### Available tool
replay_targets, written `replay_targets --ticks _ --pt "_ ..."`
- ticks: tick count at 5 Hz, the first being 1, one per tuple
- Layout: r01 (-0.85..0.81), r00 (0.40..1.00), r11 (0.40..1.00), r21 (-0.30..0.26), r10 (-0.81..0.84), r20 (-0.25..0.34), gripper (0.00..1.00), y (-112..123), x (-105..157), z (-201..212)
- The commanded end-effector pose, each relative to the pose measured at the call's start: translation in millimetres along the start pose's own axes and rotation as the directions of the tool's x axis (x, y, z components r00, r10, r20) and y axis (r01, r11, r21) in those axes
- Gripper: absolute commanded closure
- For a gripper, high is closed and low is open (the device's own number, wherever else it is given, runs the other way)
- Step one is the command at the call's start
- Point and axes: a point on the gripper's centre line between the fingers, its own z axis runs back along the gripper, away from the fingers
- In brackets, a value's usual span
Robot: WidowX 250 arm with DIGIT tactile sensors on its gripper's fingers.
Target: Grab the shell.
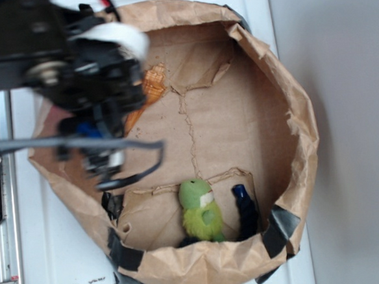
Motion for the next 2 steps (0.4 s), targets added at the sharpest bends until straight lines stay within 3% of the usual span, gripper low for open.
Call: replay_targets --ticks 1,2 --pt "-0.030 0.992 0.999 0.044 0.024 0.127 0.00 3.7 58.8 -11.9" --pt "-0.012 0.990 0.999 0.050 0.005 0.141 0.00 4.6 60.0 -20.6"
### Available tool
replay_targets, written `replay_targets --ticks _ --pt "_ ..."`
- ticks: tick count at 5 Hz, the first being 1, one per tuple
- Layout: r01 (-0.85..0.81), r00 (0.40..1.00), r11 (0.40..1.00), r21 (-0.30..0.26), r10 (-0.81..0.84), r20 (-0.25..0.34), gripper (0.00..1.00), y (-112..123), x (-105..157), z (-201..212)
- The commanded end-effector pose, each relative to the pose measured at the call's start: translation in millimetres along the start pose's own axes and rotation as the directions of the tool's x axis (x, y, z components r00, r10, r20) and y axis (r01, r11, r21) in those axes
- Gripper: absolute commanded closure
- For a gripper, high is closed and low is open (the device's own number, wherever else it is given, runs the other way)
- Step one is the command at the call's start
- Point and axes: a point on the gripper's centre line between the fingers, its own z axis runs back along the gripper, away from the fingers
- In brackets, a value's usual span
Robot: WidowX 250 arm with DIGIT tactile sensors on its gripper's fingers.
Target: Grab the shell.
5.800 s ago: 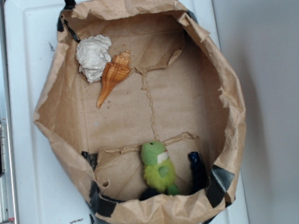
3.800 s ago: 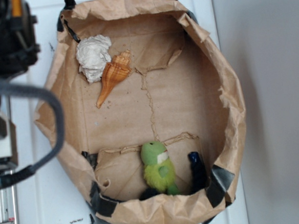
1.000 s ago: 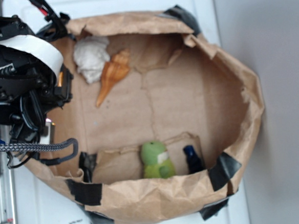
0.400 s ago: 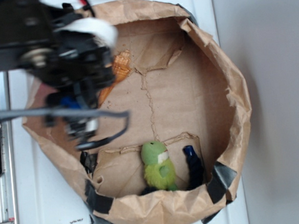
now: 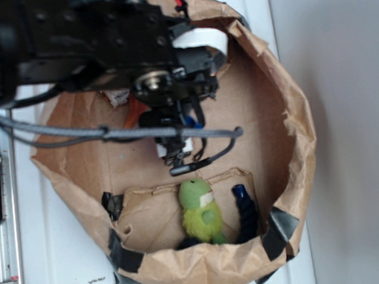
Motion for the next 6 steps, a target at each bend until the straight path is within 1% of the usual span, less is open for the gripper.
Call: replay_targets --ticks 1,2,3,4,5,6 --pt "0.032 0.995 0.999 0.016 -0.033 0.099 0.00 5.6 14.1 6.8" --pt "0.031 0.993 0.999 0.012 -0.032 0.111 0.00 13.4 7.4 8.9" --pt "0.015 0.992 1.000 -0.015 -0.013 0.129 0.00 24.7 -1.8 14.7" --pt "0.002 0.993 0.999 -0.038 0.002 0.117 0.00 33.8 -5.9 10.0" --pt "-0.012 0.995 1.000 -0.025 0.014 0.095 0.00 38.8 -4.2 -2.2" --pt "-0.016 0.995 1.000 -0.022 0.018 0.101 0.00 39.2 -3.8 -3.8"
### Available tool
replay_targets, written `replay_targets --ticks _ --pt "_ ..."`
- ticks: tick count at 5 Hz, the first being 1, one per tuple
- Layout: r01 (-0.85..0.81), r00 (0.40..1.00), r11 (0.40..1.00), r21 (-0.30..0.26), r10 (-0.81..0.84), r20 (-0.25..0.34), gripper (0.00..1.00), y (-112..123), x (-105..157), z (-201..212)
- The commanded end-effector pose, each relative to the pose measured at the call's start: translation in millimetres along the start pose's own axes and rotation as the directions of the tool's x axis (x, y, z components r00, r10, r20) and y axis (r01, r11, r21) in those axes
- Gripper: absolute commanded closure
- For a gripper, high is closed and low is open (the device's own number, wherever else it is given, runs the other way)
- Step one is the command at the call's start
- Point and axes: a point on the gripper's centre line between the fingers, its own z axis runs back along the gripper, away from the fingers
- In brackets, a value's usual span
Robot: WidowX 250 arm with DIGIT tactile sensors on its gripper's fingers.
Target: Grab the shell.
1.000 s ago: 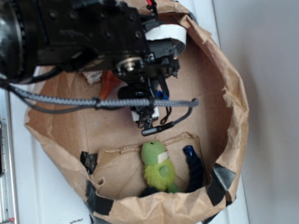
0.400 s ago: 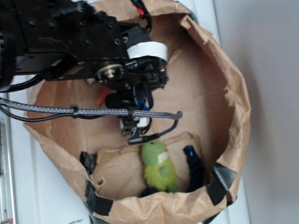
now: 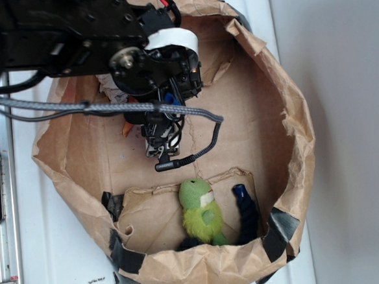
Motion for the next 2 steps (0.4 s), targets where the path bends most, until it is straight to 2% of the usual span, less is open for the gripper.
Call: replay_targets --ticks 1,2 --pt "-0.024 0.997 0.999 0.039 0.021 0.072 0.00 18.4 15.6 8.7" --pt "-0.019 0.998 0.996 0.087 0.013 0.067 0.00 25.4 -3.5 4.1"
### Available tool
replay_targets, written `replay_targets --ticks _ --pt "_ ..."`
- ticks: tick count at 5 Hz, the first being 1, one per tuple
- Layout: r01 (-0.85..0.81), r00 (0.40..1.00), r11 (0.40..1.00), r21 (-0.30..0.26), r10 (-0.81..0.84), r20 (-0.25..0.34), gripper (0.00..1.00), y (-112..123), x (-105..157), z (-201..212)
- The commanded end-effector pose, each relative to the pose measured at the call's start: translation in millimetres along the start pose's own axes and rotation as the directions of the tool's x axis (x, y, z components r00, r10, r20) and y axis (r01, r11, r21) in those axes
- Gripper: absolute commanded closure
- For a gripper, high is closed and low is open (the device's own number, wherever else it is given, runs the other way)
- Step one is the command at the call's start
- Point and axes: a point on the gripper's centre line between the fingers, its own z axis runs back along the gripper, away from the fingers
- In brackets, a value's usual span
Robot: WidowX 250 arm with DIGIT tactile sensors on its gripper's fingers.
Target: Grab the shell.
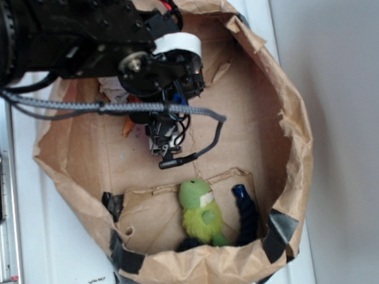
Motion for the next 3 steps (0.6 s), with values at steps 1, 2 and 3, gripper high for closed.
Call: replay_targets --ticks 1,2,3 --pt "-0.028 0.999 0.997 0.073 0.026 0.037 0.00 25.3 -8.9 7.3" --pt "-0.048 0.998 0.998 0.043 0.045 0.052 0.00 29.6 -10.4 23.6" --pt "-0.079 0.995 0.997 0.000 0.079 0.059 0.00 38.1 -6.1 39.5"
